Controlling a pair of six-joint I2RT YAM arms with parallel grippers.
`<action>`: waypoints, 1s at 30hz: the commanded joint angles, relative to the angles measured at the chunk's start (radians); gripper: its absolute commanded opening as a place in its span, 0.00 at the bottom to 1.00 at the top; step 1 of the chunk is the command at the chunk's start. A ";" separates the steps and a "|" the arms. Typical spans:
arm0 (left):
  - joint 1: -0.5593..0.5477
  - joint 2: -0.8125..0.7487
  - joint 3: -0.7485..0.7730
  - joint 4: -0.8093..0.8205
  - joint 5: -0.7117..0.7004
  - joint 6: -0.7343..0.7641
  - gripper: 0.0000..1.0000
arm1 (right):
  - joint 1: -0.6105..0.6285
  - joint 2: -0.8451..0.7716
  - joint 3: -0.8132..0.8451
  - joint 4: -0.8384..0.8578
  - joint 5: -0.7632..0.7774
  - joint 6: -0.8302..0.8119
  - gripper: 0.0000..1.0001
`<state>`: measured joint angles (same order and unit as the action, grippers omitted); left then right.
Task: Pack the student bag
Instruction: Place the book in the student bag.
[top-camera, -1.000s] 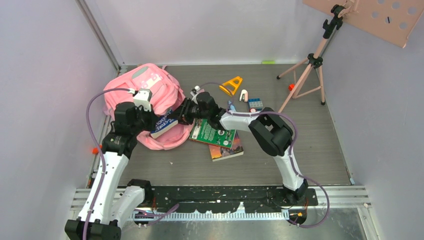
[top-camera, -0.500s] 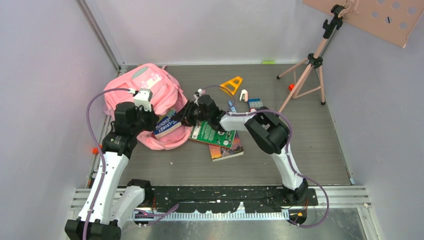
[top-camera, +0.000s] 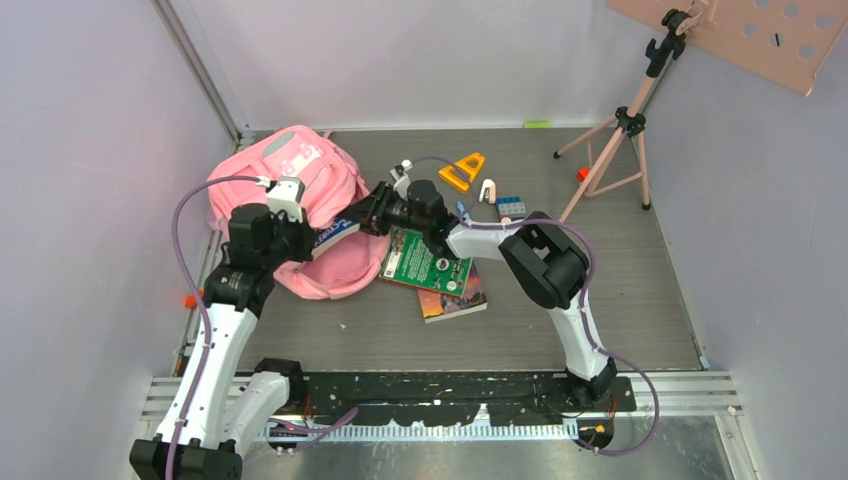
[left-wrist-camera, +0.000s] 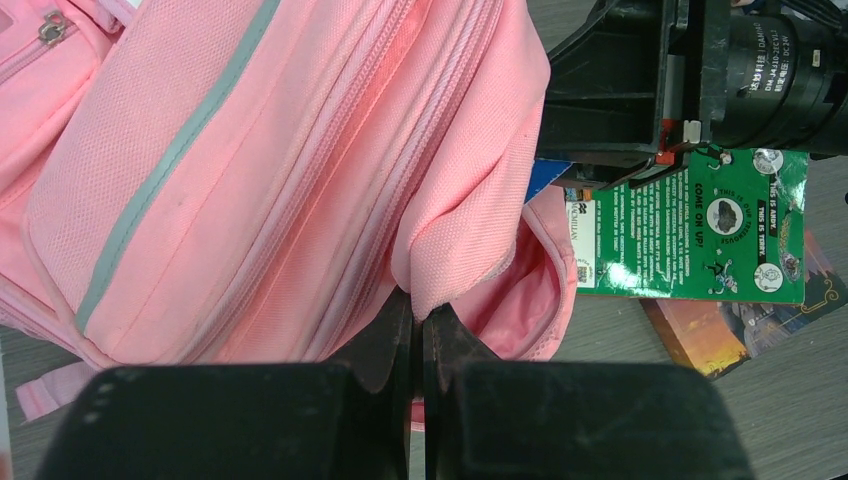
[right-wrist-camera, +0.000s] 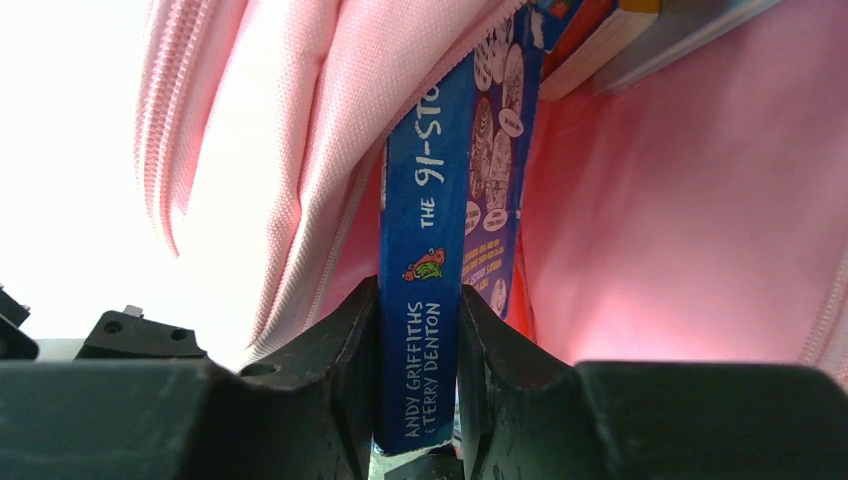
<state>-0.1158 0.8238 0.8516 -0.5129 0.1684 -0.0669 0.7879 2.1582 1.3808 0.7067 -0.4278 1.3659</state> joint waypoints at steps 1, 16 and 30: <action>-0.006 -0.033 0.027 0.117 0.058 -0.011 0.00 | -0.003 -0.031 0.051 0.252 -0.006 0.001 0.01; -0.005 -0.036 0.027 0.118 0.062 -0.013 0.00 | -0.007 0.217 0.359 -0.390 0.196 -0.155 0.00; -0.006 -0.020 0.029 0.119 0.073 -0.018 0.00 | 0.045 0.447 0.702 -0.419 0.288 -0.167 0.01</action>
<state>-0.1158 0.8246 0.8516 -0.5125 0.1684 -0.0673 0.8192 2.5435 1.9961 0.2581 -0.2298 1.2098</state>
